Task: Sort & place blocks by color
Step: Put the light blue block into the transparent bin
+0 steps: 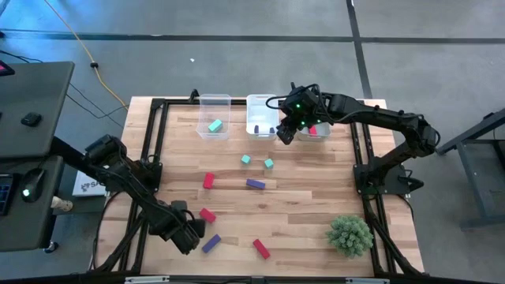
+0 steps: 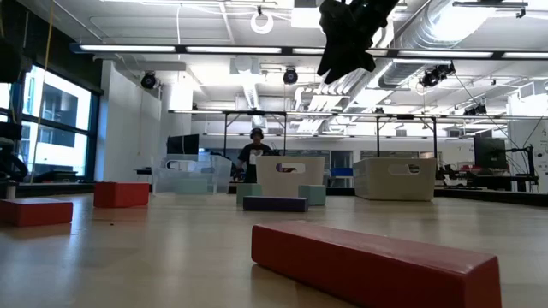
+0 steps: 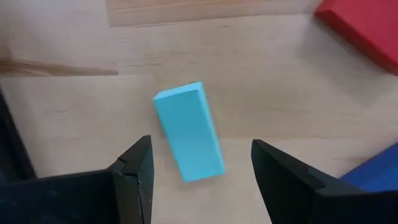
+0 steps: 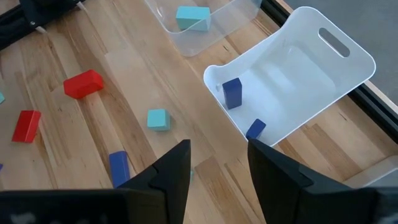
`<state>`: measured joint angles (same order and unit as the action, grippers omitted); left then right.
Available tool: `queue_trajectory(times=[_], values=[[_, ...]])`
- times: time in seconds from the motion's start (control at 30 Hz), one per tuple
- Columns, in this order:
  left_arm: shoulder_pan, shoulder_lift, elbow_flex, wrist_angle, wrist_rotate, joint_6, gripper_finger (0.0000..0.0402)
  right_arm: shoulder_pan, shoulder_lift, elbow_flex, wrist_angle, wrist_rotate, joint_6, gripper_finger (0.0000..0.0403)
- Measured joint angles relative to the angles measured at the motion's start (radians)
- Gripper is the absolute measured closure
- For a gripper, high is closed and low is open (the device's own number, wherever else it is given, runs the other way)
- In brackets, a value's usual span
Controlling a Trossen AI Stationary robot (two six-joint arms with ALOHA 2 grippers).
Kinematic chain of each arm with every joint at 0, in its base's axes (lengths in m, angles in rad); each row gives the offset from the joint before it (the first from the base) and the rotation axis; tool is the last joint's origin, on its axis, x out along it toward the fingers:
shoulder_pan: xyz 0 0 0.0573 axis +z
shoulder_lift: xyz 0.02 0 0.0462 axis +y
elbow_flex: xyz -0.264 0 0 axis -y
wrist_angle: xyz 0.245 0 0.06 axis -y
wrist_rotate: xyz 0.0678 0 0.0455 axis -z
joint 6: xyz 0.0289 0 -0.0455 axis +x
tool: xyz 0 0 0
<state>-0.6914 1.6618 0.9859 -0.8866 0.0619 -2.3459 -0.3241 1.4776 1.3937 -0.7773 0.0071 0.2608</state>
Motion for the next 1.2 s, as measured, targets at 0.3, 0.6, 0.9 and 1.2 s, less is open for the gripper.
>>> queue_trajectory(times=[0.3,0.6,0.9,1.2], values=[[0.0,0.05,0.0,0.01,0.022,-0.004,0.0213,0.0,0.0,0.0,0.0,0.0,0.0,0.0254],[0.002,0.105,0.001,0.024,0.04,-0.003,0.0214,0.0,0.0,0.0,-0.001,0.0,0.0,0.0254],[0.003,0.113,0.003,0.051,0.032,0.022,0.0302,0.0,0.0,0.0,-0.005,0.0,0.01,0.0254],[0.002,0.114,0.007,0.056,0.016,0.085,0.0393,0.0,0.0,0.0,-0.005,0.0,0.011,0.0254]])
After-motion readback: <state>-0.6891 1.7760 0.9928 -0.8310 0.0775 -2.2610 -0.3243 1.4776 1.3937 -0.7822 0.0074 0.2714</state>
